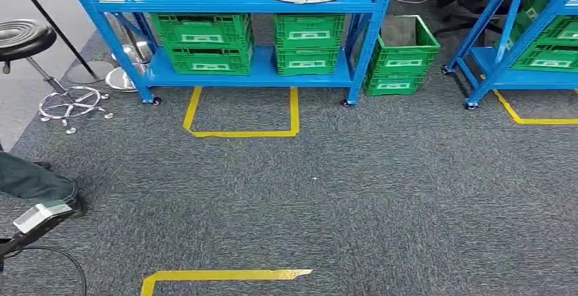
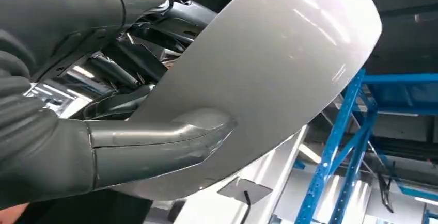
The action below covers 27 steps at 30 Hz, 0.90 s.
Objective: Take the parts from the cabinet and place them on the table.
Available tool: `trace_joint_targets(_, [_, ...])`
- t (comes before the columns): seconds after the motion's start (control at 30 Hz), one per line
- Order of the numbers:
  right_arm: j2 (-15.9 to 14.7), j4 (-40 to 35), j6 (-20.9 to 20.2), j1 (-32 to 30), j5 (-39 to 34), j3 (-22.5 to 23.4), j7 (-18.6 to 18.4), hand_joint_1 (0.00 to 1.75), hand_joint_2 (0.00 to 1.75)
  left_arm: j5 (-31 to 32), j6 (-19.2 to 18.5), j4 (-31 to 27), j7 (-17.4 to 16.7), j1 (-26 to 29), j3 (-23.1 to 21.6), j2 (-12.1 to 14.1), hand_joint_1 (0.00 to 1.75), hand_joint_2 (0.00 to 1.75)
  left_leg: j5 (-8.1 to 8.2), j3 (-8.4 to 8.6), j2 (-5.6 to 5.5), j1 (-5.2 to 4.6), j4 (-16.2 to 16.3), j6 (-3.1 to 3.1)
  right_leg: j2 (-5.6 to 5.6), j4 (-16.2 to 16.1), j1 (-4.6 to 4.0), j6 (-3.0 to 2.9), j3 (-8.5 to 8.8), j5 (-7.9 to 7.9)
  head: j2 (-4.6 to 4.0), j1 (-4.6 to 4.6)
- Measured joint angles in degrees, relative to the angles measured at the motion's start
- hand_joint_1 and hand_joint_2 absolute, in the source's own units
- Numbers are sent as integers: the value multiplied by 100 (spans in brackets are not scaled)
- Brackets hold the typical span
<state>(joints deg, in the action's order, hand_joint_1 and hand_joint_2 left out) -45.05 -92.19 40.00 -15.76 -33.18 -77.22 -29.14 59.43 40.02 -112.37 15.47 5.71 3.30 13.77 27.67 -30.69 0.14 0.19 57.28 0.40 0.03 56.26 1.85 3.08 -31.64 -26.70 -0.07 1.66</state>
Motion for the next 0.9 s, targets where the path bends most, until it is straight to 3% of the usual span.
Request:
trace_joint_targets(0.53, [55, 50, 0, -25, 118, 92, 46, 0, 0, -9, 0, 0, 98, 3, 61, -20, 175, 175, 6, -3, 0, -12, 18, 8, 0, -18, 7, 9, 9, 12, 0, 0])
trace_joint_targets(0.57, [66, 57, 0, -21, 125, 109, 52, 0, 0, -9, 0, 0, 101, 7, 72, -17, 175, 175, 11, -25, -12, -36, 36, 81, -21, -53, 39, 76, 24, 43, 0, -7])
trace_joint_targets(0.63, [66, 63, 0, -29, 166, 147, 52, 0, 0, -9, 0, -11, 101, 7, 114, -13, 175, 175, -86, 26, -21, -38, -134, 159, -47, -125, 18, 128, 55, 69, 0, 2])
trace_joint_targets(0.67, [66, 72, 0, -26, 212, 164, 70, 0, 0, -4, 0, -18, 101, 19, 116, -22, 175, 175, -149, 71, -16, -8, -231, 189, -36, -15, 32, 93, -19, -38, 0, 2])
trace_joint_targets(0.7, [66, 72, 0, -27, 316, 162, 177, 0, 0, 11, 2, -20, 75, 5, 116, -18, 175, 175, -176, 70, -42, -2, -262, 221, -22, 293, 21, 63, -154, -285, 0, 22])
trace_joint_targets(0.8, [-154, -214, -69, 274, 1126, -128, 64, 0, 0, 238, 0, -9, -289, -26, 64, -15, 175, 175, -199, -19, -111, -20, -219, 222, -8, 1708, 5, 63, -805, -898, 0, 20])
trace_joint_targets(0.83, [-370, -523, -167, 480, 1719, -342, -45, 0, 0, 319, -2, 11, -519, -97, -26, 17, 175, 175, -205, -42, -140, -21, -193, 212, -9, 1853, 6, 65, -879, -885, 0, 11])
trace_joint_targets(0.87, [-563, -777, -289, 695, 2179, -495, -66, 0, 0, 359, -2, 39, -687, -188, -112, 55, 175, 175, -204, -56, -172, -17, -170, 204, -8, 1685, 6, 76, -788, -724, 0, 15])
trace_joint_targets(0.9, [-722, -1000, -436, 895, 2456, -602, -44, 0, 0, 363, -2, 70, -792, -278, -195, 98, 175, 175, -198, -67, -218, -2, -139, 182, -1, 1293, 13, 81, -576, -489, 0, 17])
